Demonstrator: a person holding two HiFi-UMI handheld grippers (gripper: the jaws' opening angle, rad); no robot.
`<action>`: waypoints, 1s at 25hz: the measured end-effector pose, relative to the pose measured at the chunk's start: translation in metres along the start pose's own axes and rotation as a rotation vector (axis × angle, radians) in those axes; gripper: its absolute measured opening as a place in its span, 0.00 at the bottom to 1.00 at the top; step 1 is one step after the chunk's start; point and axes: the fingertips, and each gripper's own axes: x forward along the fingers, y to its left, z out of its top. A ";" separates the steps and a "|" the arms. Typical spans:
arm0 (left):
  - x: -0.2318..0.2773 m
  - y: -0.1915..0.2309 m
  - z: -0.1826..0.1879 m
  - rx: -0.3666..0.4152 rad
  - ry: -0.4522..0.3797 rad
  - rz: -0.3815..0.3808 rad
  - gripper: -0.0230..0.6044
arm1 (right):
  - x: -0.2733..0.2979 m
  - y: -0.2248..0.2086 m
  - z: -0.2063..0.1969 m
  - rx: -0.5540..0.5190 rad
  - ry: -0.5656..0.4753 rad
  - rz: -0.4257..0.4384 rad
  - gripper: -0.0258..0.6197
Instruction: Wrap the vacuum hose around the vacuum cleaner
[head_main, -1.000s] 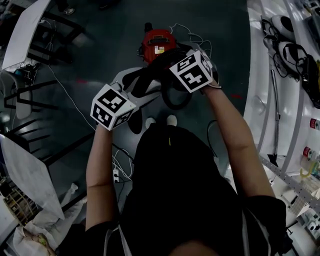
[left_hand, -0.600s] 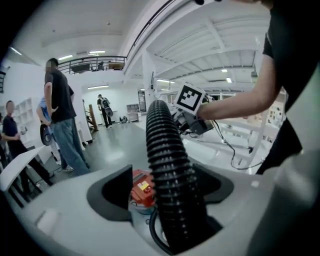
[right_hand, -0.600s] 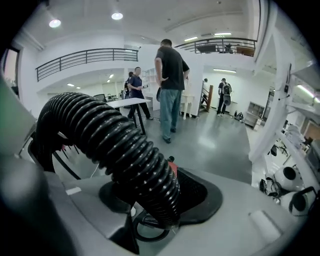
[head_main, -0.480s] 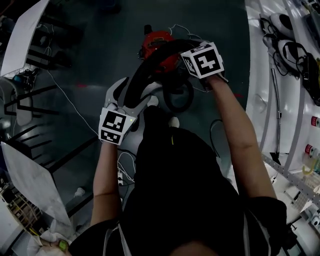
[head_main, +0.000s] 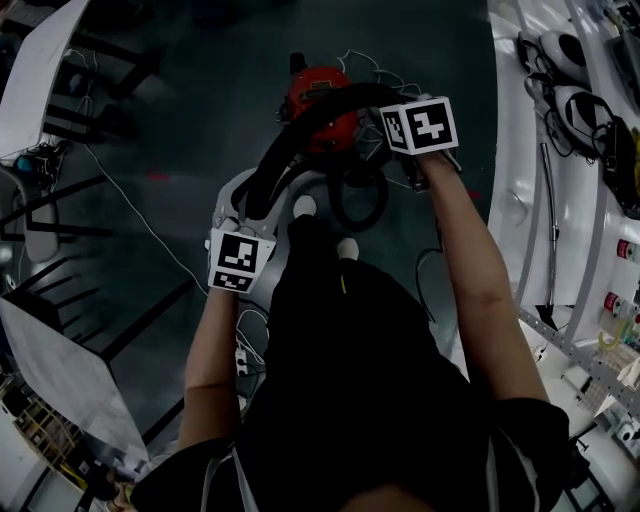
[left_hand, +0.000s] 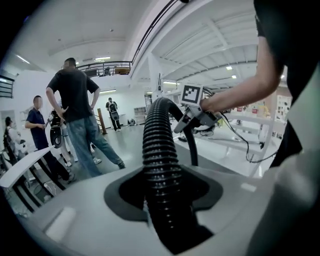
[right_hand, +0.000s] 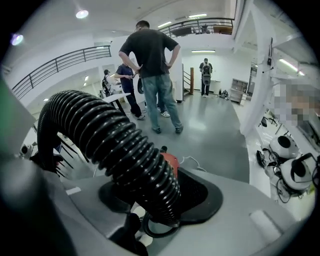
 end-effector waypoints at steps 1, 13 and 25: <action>0.004 0.008 0.000 -0.015 -0.005 0.000 0.34 | 0.004 0.000 -0.001 0.018 0.006 -0.001 0.38; 0.069 0.094 0.025 -0.021 -0.038 0.006 0.27 | 0.037 -0.006 -0.021 0.215 0.091 0.009 0.37; 0.135 0.137 0.081 0.083 -0.071 -0.018 0.25 | 0.019 -0.012 0.003 0.230 0.149 0.097 0.31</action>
